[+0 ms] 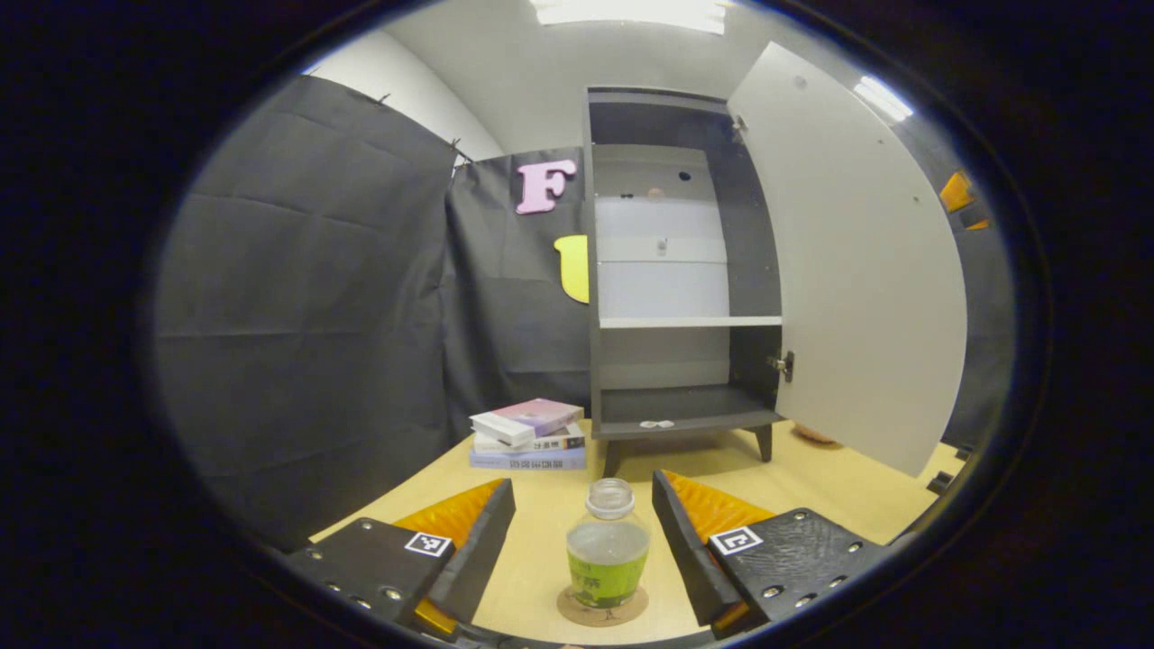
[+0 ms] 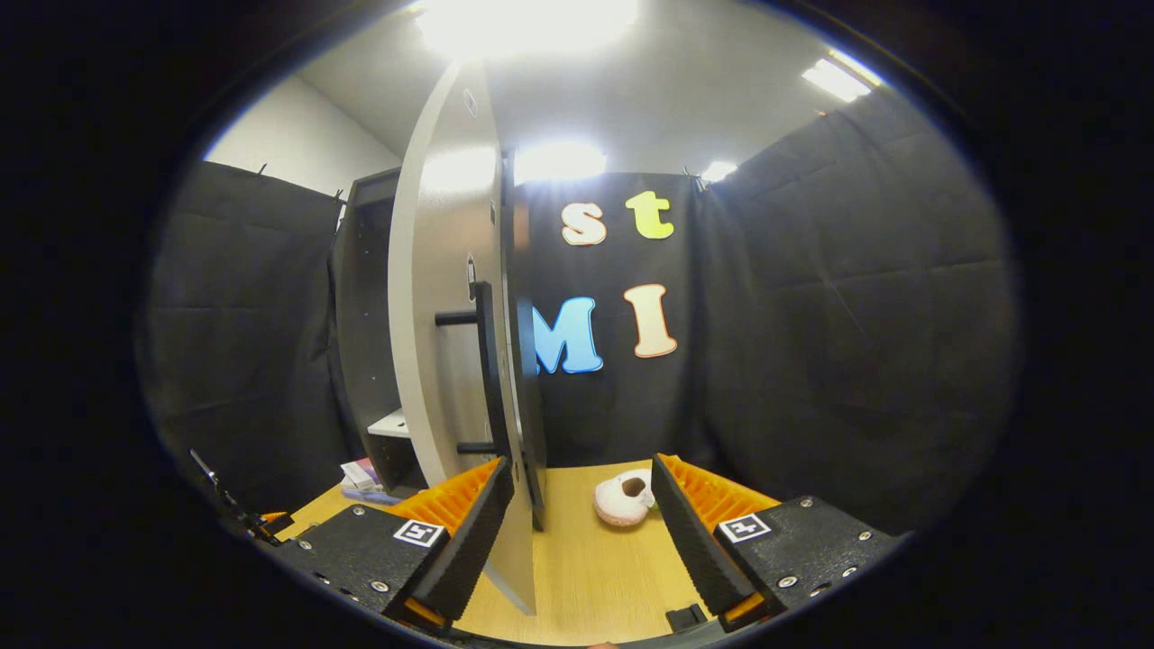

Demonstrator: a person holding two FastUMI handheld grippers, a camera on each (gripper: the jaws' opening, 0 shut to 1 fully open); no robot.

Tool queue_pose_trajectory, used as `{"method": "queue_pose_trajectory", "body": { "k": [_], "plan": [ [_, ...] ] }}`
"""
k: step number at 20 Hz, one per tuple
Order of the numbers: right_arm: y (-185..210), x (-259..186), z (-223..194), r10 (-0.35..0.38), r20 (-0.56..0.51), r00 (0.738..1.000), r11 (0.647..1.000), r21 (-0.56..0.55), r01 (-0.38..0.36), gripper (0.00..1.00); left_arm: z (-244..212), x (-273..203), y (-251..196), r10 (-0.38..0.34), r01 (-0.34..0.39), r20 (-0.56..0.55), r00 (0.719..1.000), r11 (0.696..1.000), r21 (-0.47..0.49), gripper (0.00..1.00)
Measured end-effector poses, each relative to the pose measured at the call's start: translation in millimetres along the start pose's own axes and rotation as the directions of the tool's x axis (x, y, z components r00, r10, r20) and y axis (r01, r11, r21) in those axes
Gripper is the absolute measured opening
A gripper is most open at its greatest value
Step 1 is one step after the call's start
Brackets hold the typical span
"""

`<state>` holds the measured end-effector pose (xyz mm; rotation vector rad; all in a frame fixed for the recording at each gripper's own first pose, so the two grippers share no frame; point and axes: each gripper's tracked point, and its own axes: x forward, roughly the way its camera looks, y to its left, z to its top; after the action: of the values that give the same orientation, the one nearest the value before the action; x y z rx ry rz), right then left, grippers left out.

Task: Open the cabinet door with the right hand, grasp the bottle in the cabinet with the left hand and place it on the coaster, then close the cabinet door with the right hand.

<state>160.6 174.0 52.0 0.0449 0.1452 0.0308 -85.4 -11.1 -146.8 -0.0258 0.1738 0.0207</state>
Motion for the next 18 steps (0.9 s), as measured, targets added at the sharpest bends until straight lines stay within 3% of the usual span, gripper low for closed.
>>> {"method": "queue_pose_trajectory", "body": {
  "k": [3,5,7,8,9,10,11,12,16,17,18],
  "plan": [
    [-6,14,15,-0.087,0.023,0.996,0.995,-0.043,0.087,0.94,29,-12,15,0.014,-0.014,0.03,0.999,1.0,-0.006,0.91],
    [-12,18,18,-0.163,0.023,0.986,0.984,-0.072,0.164,0.95,45,-22,25,0.027,-0.026,0.041,0.999,0.999,-0.024,0.88],
    [-9,18,22,-0.202,0.039,0.979,0.976,-0.074,0.205,0.94,61,-30,36,0.039,-0.037,0.061,0.997,0.999,-0.04,0.91],
    [-6,20,22,-0.21,0.042,0.977,0.974,-0.073,0.213,0.94,67,-34,42,0.044,-0.041,0.07,0.997,0.998,-0.041,0.88],
    [-4,17,22,-0.21,0.043,0.977,0.974,-0.072,0.213,0.93,73,-40,48,0.049,-0.046,0.083,0.995,0.998,-0.038,0.84],
    [0,20,21,-0.205,0.042,0.978,0.976,-0.069,0.207,0.93,78,-44,54,0.051,-0.048,0.094,0.994,0.998,-0.034,0.91],
    [6,20,20,-0.194,0.038,0.98,0.979,-0.061,0.197,0.89,80,-46,58,0.053,-0.05,0.101,0.994,0.998,-0.027,0.91],
    [13,18,19,-0.18,0.034,0.983,0.982,-0.053,0.181,0.93,83,-47,62,0.054,-0.052,0.108,0.993,0.998,-0.022,0.88],
    [46,15,16,-0.102,0.021,0.995,0.994,-0.031,0.103,0.93,80,-48,75,0.069,-0.067,0.104,0.992,0.998,-0.022,0.91],
    [54,14,16,-0.084,0.018,0.996,0.996,-0.026,0.084,0.88,78,-50,77,0.074,-0.071,0.102,0.992,0.997,-0.025,0.91],
    [62,14,15,-0.069,0.016,0.998,0.997,-0.022,0.069,0.93,77,-51,80,0.078,-0.076,0.1,0.992,0.997,-0.026,0.91]
  ]
}}
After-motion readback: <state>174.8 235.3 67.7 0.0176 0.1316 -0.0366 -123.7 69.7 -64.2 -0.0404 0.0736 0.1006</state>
